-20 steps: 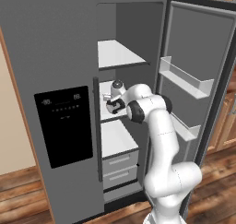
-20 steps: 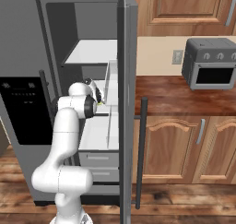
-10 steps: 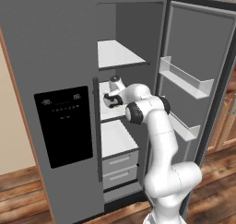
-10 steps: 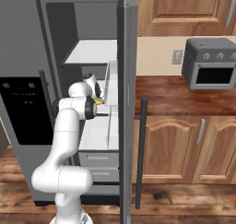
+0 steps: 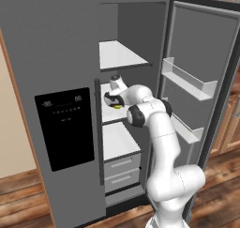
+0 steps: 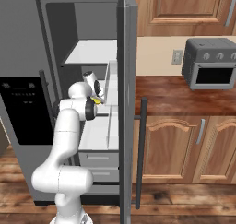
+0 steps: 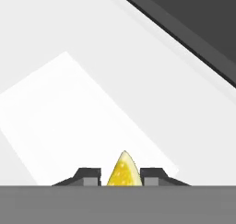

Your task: Gather the lemon wedge and cucumber from the fridge and place them on a tray on the dining counter. Then gather the fishs from the fridge and place them on the other tray.

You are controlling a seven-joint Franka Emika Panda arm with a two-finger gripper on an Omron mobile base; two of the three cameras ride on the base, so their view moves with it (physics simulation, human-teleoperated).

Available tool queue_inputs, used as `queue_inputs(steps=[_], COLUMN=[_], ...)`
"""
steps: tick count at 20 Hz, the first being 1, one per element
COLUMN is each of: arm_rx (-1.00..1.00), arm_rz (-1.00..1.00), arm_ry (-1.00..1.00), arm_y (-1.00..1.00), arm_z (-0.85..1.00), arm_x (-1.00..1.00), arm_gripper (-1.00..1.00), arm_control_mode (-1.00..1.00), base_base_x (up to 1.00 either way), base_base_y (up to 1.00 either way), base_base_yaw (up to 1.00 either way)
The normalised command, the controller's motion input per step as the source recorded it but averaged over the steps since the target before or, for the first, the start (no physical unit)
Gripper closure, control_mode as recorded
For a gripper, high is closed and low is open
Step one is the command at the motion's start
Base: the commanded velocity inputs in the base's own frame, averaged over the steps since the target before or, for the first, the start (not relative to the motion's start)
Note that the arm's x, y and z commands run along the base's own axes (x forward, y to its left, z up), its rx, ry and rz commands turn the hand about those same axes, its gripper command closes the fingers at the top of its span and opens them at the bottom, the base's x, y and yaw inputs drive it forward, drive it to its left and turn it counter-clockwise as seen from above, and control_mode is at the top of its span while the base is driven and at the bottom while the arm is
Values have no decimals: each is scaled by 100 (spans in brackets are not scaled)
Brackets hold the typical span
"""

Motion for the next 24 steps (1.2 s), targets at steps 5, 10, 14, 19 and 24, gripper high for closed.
queue_inputs(steps=[5, 10, 14, 19, 24], arm_rx=[0, 0, 0, 0, 0], arm_rz=[0, 0, 0, 0, 0], arm_ry=[0, -2, -7, -8, -14], arm_y=[0, 0, 0, 0, -7], arm_z=[0, 0, 0, 0, -2], arm_x=[0, -18, -39, -51, -59], arm_gripper=[100, 100, 100, 100, 100], arm_control_mode=[-100, -100, -100, -100, -100], base_base_x=[0, 0, 0, 0, 0], base_base_y=[0, 0, 0, 0, 0], base_base_yaw=[0, 0, 0, 0, 0])
